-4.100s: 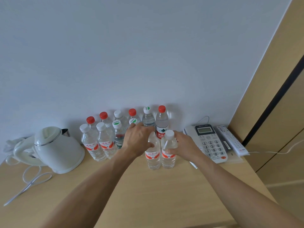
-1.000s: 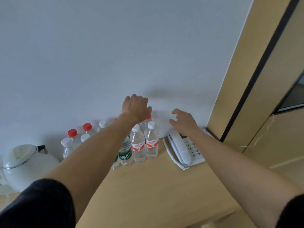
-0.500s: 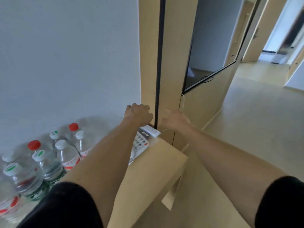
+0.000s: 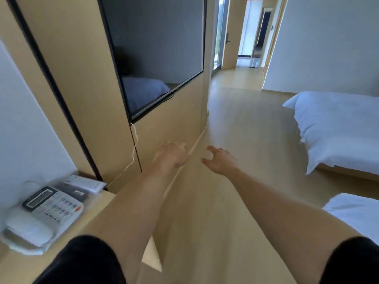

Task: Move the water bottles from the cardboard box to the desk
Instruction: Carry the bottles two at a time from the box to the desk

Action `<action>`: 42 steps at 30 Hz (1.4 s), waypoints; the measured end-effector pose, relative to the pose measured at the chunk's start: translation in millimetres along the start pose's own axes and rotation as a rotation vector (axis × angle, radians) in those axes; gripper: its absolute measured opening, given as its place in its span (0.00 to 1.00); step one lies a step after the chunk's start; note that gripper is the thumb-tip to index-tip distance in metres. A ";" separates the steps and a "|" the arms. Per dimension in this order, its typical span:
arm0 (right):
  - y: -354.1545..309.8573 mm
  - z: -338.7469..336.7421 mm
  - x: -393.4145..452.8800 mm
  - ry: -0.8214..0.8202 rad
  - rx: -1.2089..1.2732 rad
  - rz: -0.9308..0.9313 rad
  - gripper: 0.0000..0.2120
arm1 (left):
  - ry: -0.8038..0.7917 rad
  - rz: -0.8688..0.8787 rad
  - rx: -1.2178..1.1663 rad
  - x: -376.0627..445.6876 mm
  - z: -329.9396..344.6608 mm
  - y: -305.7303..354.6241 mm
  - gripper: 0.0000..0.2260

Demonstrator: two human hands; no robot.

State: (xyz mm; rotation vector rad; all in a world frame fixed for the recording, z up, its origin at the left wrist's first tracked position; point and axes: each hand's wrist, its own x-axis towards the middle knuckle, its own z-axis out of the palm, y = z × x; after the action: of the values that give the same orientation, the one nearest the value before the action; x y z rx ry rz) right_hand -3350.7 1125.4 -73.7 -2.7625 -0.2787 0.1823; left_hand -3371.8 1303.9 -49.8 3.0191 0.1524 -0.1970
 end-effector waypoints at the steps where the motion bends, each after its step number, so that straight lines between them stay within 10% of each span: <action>1: 23.1 -5.7 0.6 0.005 -0.003 0.027 0.32 | 0.000 0.016 -0.007 9.4 5.5 21.8 0.23; 17: 261.2 -60.6 17.7 0.021 0.066 0.448 0.30 | -0.125 0.292 0.107 128.6 57.8 264.6 0.21; 42: 377.8 -142.8 391.5 0.004 0.017 0.582 0.31 | -0.201 0.430 0.102 526.0 15.7 354.2 0.24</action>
State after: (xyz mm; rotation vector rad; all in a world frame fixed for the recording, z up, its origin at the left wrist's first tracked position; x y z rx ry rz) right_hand -2883.0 815.5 -113.4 -2.7487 0.5338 0.3194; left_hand -2816.9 1000.6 -99.0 3.0127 -0.5330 -0.4721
